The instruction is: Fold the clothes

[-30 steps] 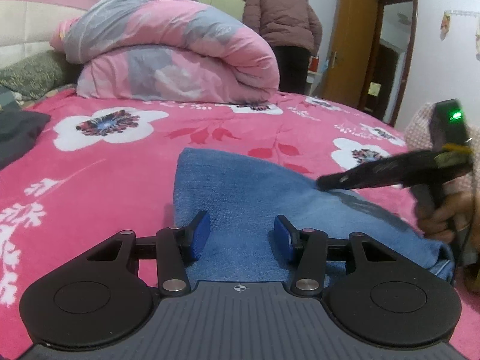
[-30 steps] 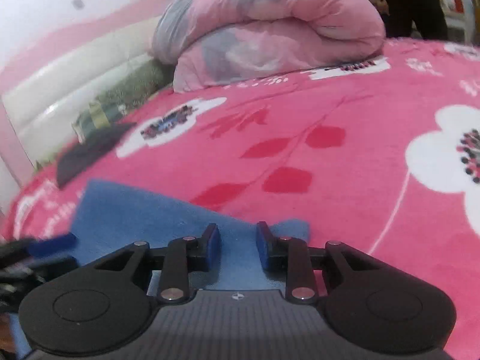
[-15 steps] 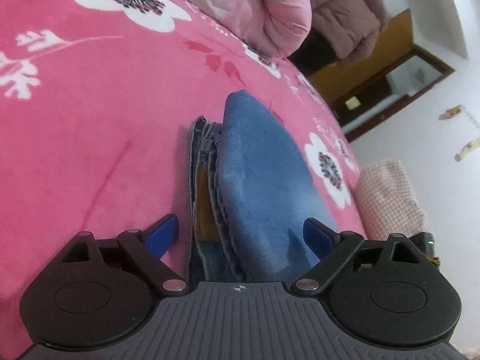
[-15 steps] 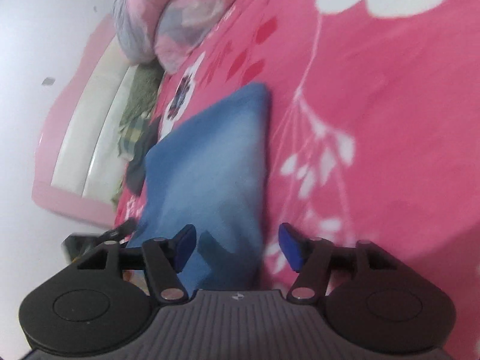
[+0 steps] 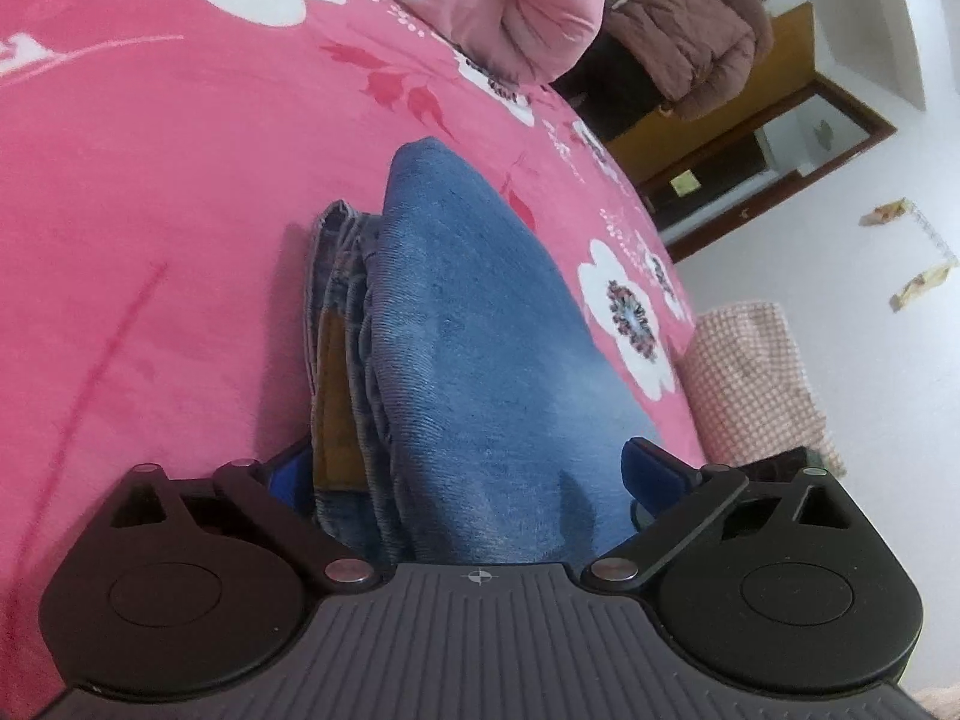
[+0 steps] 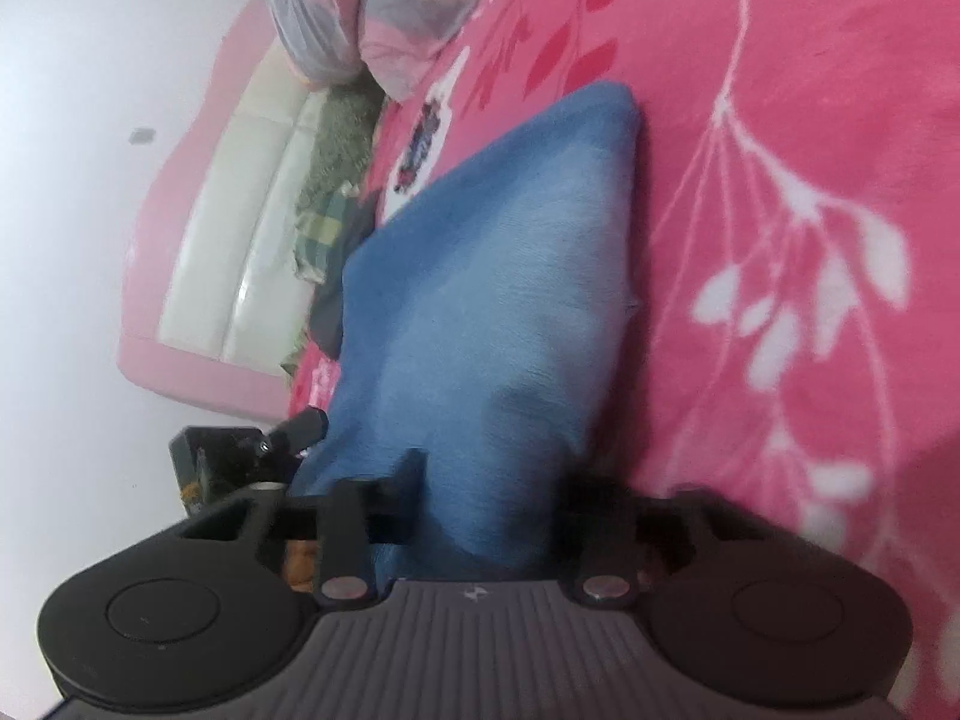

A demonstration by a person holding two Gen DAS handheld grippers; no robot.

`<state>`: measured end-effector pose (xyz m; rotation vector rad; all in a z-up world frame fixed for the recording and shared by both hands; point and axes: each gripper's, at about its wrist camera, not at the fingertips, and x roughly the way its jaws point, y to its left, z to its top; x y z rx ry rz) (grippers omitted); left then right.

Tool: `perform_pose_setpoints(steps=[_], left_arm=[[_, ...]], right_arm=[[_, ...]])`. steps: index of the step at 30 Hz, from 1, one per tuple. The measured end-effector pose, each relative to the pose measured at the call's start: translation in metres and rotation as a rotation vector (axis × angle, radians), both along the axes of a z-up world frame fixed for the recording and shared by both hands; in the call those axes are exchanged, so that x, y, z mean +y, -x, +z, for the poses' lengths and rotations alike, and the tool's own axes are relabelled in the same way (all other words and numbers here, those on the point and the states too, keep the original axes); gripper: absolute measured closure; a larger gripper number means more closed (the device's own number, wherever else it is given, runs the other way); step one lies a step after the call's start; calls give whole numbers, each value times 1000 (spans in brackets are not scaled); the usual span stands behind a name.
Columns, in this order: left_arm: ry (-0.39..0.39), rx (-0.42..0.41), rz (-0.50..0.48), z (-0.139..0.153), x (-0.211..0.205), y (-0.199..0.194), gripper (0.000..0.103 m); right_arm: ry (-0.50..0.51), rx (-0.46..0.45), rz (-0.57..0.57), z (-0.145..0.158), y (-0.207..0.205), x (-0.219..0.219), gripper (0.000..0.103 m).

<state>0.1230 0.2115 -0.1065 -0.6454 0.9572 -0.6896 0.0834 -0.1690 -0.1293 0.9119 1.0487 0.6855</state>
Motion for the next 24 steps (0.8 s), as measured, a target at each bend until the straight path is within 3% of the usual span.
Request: perform_pose_setpoints(steps=[3, 8, 13, 16, 17, 19, 24], left_arm=[[-6, 11, 4, 2, -9, 4, 3], [19, 29, -76, 4, -48, 15, 3], [36, 6, -245, 0, -130, 36, 3], [-40, -54, -319, 1, -170, 50, 3], [-93, -85, -325, 3, -178, 54, 3], [-157, -118, -310, 12, -175, 59, 5], [-262, -253, -161, 50, -137, 73, 5]], right_arm=[[-15, -21, -5, 3, 2, -7, 74], [-3, -54, -37, 16, 12, -35, 74], [63, -70, -137, 33, 54, -109, 74], [124, -48, -212, 36, 85, -149, 71], [146, -37, -238, 36, 96, -160, 63], [211, -29, -291, 36, 113, -171, 59], [330, -232, -477, 69, 168, -166, 59]])
